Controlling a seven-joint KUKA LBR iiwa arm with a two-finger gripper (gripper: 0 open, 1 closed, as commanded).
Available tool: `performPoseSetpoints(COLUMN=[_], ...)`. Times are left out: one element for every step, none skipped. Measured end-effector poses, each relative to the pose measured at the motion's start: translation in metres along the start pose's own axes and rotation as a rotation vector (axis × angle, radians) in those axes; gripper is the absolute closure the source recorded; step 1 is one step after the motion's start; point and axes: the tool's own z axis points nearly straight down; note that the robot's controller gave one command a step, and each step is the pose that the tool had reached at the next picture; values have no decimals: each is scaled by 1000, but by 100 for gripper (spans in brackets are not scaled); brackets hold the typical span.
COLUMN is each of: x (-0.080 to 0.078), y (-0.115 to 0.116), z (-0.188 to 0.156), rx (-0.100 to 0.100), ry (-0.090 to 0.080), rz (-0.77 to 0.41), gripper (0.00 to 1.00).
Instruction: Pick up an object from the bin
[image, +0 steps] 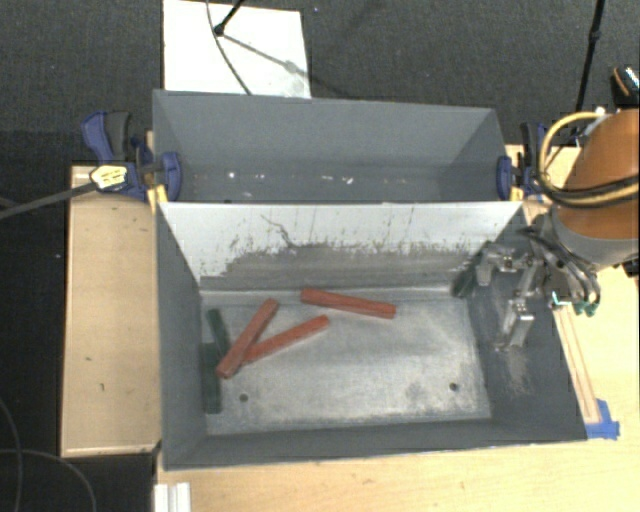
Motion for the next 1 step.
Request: performPoseSetpoints(x=[-31], y=[143], z=[144], rx=[-3], ry=[-2], rz=[-120], gripper=[0])
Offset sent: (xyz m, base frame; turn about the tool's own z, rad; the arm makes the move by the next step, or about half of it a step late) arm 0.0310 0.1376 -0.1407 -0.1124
